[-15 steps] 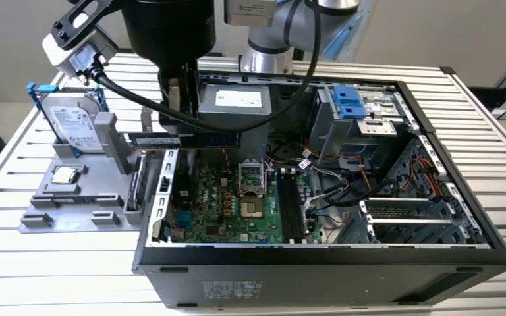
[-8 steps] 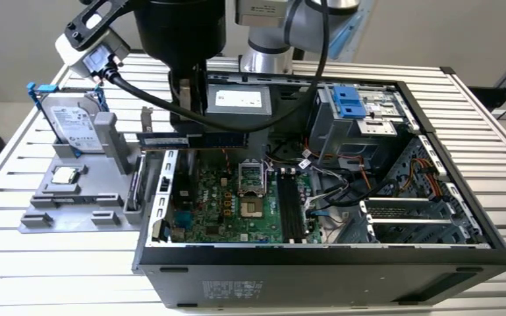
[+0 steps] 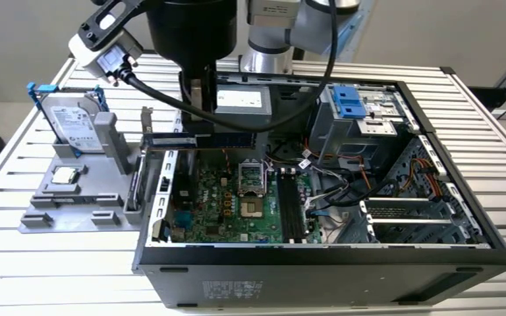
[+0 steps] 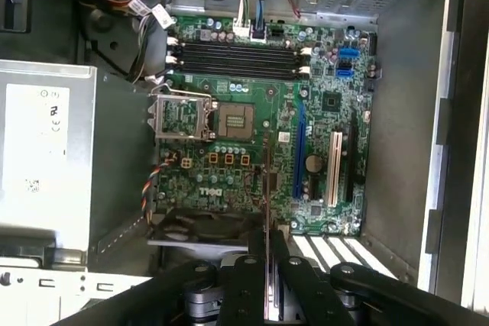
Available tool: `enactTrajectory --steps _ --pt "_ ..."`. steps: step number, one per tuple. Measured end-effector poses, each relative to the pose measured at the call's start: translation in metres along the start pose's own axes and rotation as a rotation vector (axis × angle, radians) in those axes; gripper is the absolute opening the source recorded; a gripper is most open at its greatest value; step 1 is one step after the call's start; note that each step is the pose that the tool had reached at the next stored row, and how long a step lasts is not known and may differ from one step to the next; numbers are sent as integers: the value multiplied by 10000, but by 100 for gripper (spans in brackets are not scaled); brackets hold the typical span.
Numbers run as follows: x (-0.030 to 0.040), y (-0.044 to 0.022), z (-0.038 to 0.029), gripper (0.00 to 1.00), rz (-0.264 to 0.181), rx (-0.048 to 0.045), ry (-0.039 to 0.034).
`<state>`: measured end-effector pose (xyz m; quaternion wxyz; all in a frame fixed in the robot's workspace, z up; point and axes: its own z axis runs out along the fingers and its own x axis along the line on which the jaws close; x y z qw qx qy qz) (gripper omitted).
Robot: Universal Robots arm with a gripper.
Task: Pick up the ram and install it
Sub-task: 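Pick up the ram and move it above insertion slot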
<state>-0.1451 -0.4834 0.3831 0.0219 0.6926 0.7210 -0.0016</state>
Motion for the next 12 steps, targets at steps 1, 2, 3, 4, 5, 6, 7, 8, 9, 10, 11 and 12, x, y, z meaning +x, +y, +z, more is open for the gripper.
enactTrajectory --steps 1,2,3,4,5,6,7,8,9,10,11,12 --pt "0 12 0 0 0 1 0" --pt "-1 24 1 0 0 0 0" --pt "-1 35 1 0 0 0 0" --pt "-2 47 1 0 0 1 0" --pt "-3 64 2 0 0 0 -1" --pt "-3 77 2 0 0 0 -1" --pt "-4 90 2 0 0 0 -1" --pt "-4 104 3 0 1 0 -1" --pt "-5 118 3 0 0 0 0" --pt "-5 132 3 0 1 1 -1" --pt "-6 146 4 0 1 0 0" --pt "-6 160 5 0 0 0 0"
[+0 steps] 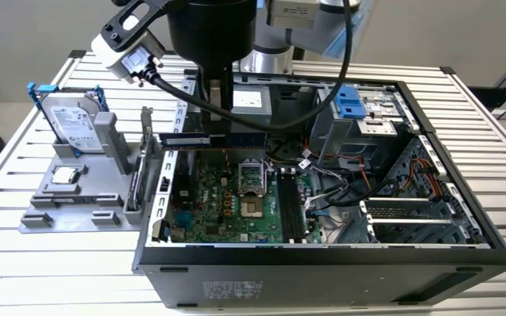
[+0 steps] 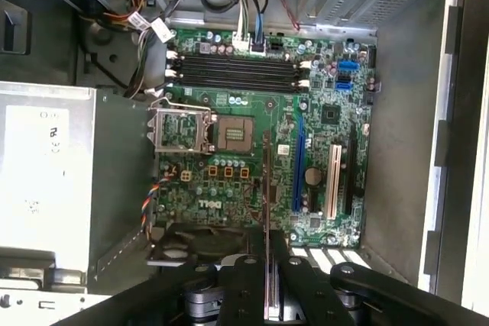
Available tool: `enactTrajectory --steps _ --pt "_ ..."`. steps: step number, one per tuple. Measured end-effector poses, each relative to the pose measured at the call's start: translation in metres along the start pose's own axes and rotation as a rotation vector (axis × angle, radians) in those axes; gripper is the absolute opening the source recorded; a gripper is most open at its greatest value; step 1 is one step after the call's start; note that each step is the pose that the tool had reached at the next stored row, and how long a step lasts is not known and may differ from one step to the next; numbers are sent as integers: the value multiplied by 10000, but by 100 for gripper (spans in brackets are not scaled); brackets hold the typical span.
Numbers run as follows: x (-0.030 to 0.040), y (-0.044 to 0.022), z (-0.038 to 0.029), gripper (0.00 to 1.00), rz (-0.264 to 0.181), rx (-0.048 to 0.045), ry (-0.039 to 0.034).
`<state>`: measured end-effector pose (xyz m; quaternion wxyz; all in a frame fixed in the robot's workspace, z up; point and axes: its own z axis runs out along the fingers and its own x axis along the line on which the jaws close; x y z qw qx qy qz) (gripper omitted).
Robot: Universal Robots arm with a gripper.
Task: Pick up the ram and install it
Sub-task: 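Pick up the ram and move it above insertion slot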
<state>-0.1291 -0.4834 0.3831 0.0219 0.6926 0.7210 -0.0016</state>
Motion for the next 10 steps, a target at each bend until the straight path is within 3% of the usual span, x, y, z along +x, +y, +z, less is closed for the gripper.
enactTrajectory --steps 10 --pt "-6 153 4 0 0 0 -1"
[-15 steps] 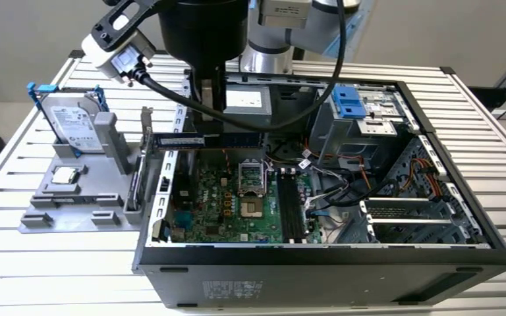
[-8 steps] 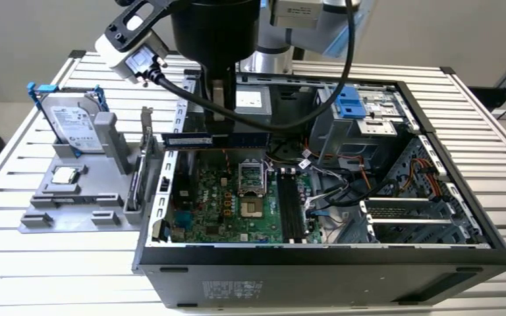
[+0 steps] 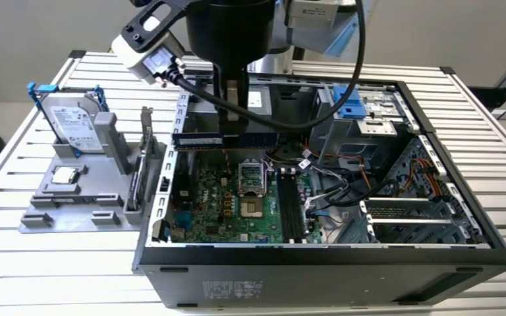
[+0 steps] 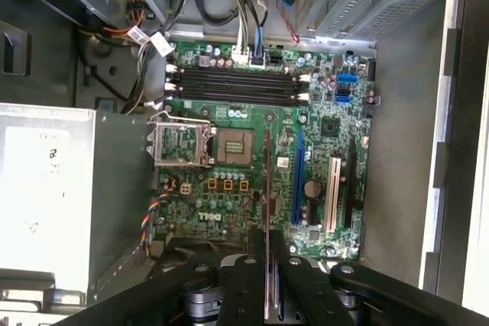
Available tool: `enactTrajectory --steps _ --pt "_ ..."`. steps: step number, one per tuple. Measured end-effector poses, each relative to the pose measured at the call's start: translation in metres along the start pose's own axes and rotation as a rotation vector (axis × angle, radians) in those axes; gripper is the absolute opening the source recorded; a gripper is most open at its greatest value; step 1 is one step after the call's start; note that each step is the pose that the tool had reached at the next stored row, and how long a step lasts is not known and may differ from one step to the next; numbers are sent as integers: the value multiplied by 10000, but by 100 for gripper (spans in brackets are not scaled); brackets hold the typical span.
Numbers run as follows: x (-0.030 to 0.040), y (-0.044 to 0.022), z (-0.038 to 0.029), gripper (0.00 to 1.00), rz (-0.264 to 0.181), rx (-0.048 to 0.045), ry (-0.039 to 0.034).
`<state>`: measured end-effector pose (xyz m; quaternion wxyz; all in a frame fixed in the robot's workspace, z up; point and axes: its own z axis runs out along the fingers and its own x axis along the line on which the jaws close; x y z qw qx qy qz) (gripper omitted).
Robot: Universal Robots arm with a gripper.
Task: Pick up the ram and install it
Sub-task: 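Pick up the ram and move it above insertion slot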
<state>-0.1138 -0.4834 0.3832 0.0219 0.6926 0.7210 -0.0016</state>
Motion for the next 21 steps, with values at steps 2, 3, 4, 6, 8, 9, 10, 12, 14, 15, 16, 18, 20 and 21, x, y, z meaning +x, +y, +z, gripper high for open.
enactTrajectory --steps 2,3,4,6,8,9,10,12,14,15,16,18,20,21 --pt "-1 31 1 0 0 0 0" --pt "-2 44 1 0 0 1 0" --pt "-2 60 2 0 0 0 1" --pt "-4 91 3 0 0 0 1" --pt "-5 123 4 0 0 0 0" --pt "-6 138 4 0 0 0 0" --pt "-6 154 5 0 0 0 0" --pt "-7 185 6 0 1 0 0" --pt "-8 215 7 0 0 0 1" --pt "-9 231 7 0 0 0 0" --pt "-10 247 8 0 0 0 1" --pt "-11 279 8 0 0 0 0" --pt "-12 309 9 0 0 0 0" --pt "-13 324 9 0 1 0 0"
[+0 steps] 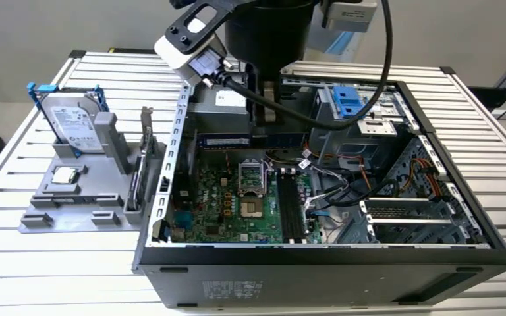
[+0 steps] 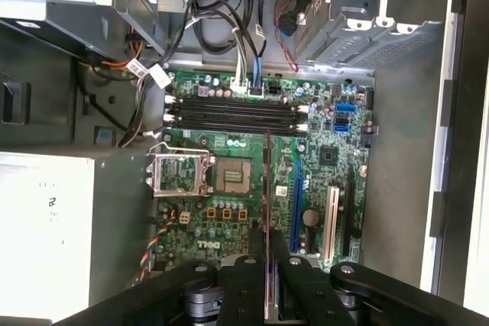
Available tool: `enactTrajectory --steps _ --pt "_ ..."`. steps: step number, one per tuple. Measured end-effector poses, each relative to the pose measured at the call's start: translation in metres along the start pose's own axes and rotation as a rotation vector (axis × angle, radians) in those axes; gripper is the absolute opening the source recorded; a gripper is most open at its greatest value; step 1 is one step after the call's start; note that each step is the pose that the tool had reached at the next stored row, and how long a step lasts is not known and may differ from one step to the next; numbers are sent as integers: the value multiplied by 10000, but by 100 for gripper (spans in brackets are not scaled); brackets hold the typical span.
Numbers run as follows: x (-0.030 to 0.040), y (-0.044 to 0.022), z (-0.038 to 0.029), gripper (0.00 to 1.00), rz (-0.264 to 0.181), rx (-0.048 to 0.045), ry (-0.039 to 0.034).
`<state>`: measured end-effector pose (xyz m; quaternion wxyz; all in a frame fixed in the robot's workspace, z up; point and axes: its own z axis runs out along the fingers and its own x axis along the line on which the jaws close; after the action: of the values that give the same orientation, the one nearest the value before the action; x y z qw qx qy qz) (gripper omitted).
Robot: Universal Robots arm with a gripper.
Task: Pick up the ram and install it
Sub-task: 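Pick up the ram and move it above insertion slot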
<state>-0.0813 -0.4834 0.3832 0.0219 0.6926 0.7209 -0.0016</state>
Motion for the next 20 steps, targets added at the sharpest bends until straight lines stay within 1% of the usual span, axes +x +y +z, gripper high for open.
enactTrajectory --steps 11,20 --pt "-6 161 4 0 0 0 -1" --pt "-11 279 8 0 -1 0 0"
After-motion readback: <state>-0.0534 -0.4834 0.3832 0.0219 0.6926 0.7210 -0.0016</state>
